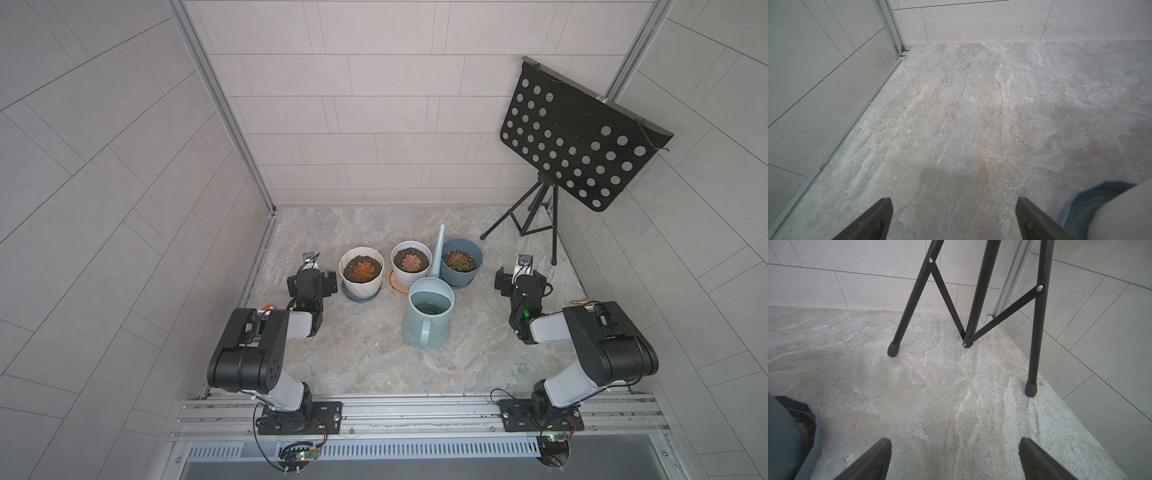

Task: Water the succulent around the soil edge
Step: Reset both arms

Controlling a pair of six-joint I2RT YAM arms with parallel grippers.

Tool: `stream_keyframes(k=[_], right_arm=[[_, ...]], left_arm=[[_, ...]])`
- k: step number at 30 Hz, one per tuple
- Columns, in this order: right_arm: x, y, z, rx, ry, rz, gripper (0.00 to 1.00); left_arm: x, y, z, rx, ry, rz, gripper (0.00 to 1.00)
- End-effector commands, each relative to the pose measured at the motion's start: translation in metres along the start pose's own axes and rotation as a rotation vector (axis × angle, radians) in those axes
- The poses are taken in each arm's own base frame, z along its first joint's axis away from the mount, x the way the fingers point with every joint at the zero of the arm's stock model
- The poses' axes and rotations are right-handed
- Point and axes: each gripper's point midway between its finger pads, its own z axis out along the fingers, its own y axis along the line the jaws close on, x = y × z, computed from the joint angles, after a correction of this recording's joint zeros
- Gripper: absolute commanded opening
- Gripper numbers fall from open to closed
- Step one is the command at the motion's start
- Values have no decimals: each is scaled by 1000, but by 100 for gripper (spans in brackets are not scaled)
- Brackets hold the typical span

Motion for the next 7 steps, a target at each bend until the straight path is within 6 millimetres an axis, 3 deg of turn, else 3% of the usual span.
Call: stream_keyframes(k=[1, 7], right_arm=[[0, 0, 2, 7, 5, -3, 100], [1, -1, 3, 8, 12, 4, 100]], left_arm=[[-12, 2, 0, -3, -23, -17, 100], [-12, 3, 0, -5, -22, -19, 100]])
